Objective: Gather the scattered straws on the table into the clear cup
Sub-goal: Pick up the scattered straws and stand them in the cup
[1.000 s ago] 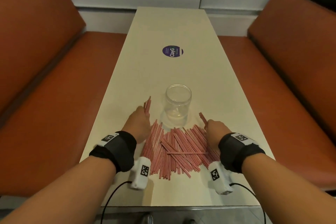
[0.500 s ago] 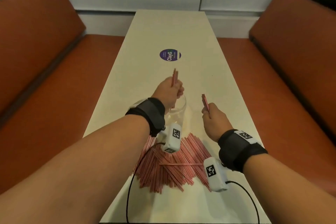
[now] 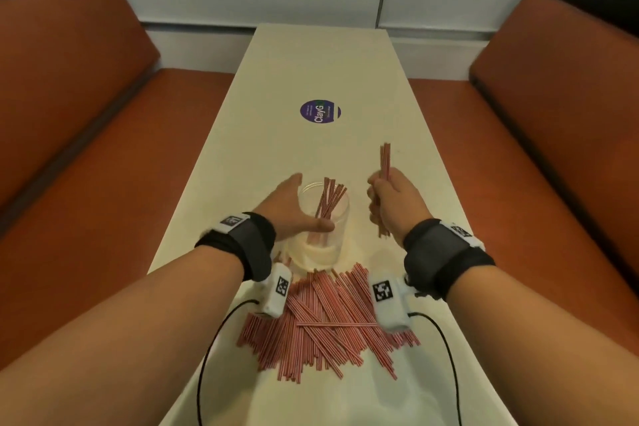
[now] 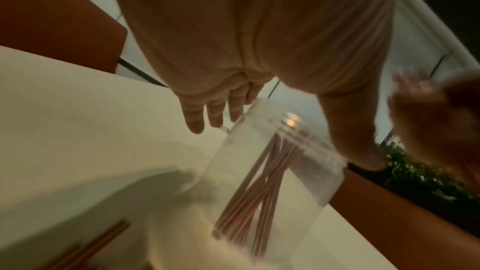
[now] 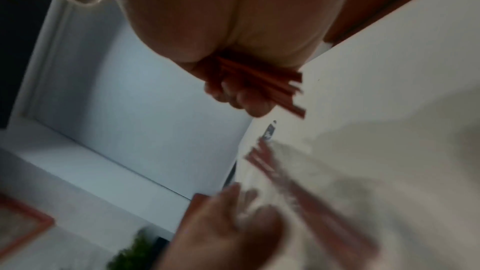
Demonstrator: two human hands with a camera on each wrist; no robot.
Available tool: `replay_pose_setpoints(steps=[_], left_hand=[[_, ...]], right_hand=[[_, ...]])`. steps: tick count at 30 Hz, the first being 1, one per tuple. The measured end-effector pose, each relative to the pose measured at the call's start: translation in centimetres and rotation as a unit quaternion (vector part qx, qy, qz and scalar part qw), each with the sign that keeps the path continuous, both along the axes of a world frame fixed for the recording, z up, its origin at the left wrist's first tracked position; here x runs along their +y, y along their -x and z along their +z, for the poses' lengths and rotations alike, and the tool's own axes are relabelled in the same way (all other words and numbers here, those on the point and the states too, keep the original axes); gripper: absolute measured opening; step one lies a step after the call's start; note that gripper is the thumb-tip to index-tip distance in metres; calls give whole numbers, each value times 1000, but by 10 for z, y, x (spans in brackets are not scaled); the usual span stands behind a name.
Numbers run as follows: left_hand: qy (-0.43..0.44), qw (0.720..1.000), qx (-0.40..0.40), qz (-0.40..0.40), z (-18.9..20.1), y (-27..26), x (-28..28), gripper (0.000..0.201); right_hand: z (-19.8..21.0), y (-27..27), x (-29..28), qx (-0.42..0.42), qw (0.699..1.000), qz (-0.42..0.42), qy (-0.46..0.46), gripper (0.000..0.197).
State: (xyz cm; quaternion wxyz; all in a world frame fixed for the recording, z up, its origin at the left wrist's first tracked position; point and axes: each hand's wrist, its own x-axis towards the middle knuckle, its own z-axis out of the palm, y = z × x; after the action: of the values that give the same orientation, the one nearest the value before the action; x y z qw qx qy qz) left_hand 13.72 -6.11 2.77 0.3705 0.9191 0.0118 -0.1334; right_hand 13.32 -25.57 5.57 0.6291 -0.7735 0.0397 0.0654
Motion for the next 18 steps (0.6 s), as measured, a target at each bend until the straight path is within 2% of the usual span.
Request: replay_pose_setpoints(steps=[3,5,11,18], left_hand=[[6,1000,10,-10,-13,0,-2,106],[5,1000,6,-12,-18,0,-2,103],[24,999,10,-18,-21,0,2,105],[6,1000,22,-16,-20,-3,3,107]], right_hand=[[20,-17,32,-30,988,27,-152,23],[20,-24,48,-25,976,37,-211,25],[-16,-29,71,27,990,27,-137,21],[-17,-38,71,14,998,13,-64,18]])
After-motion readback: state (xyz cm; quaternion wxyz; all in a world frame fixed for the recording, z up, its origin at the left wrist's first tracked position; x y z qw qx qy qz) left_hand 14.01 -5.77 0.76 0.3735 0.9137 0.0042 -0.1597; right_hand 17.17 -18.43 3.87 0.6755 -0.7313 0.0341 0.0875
